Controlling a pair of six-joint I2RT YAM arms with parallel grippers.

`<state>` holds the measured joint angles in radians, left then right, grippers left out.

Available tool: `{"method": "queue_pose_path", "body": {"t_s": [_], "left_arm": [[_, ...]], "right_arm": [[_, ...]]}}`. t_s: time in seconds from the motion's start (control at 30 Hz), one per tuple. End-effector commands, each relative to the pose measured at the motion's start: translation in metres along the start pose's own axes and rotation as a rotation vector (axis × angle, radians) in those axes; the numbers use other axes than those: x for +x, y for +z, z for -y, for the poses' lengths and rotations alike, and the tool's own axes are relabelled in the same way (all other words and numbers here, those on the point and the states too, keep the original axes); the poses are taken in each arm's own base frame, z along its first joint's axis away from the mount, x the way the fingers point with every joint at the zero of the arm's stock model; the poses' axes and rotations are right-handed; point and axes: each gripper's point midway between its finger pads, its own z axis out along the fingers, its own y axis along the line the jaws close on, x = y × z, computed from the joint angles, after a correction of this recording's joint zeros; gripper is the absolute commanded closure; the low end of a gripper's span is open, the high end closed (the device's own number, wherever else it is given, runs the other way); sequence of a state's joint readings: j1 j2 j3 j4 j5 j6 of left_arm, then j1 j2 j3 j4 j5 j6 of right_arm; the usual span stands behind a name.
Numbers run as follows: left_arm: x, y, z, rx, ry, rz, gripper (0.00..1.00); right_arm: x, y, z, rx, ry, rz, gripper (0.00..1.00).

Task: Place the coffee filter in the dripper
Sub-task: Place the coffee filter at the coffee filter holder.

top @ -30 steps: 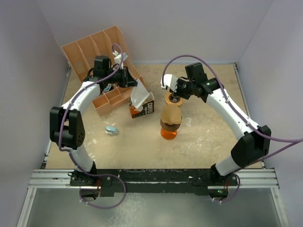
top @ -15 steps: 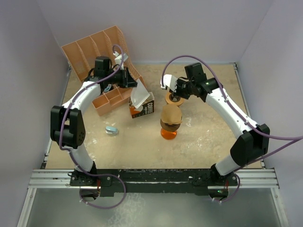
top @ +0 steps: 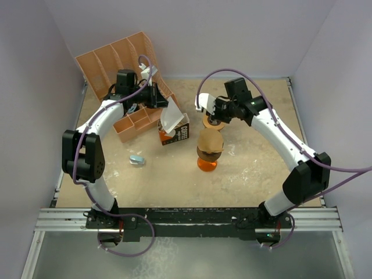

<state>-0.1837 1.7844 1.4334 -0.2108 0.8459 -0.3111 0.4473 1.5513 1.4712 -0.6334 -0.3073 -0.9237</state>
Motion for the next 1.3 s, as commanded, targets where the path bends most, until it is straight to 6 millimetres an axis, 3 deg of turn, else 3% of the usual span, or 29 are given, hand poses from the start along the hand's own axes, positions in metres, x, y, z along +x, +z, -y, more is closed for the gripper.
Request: {"method": "queue_pose_path", "body": {"t_s": [0.0,0.3,0.6,0.83,1.07,1.27], "left_arm": [[-0.018,-0.006,0.009,0.025,0.062,0.034,1.00],[-0.017,-0.006,0.008,0.018,0.061,0.033,1.00],[-0.007,0.001,-0.021,-0.091,0.018,0.008,0.99],[-0.004,-0.004,-0.024,-0.122,0.031,-0.019,0.88],[-0.015,-0.022,-0.018,-0.169,0.091,-0.010,0.73],[-0.012,-0.039,-0.018,-0.227,0.136,-0.049,0.61]], "right_arm": [[-0.020,-0.013,-0.004,-0.008,-0.007,0.052,1.00],[-0.005,-0.008,-0.004,0.017,0.002,-0.003,1.00],[-0.008,-0.009,-0.002,0.014,0.011,0.003,1.00],[-0.007,-0.009,0.001,0.020,0.010,-0.009,1.00],[-0.007,-0.014,0.006,0.042,0.007,-0.025,1.00],[0.001,-0.013,0.009,0.068,0.018,-0.061,1.00]]}}
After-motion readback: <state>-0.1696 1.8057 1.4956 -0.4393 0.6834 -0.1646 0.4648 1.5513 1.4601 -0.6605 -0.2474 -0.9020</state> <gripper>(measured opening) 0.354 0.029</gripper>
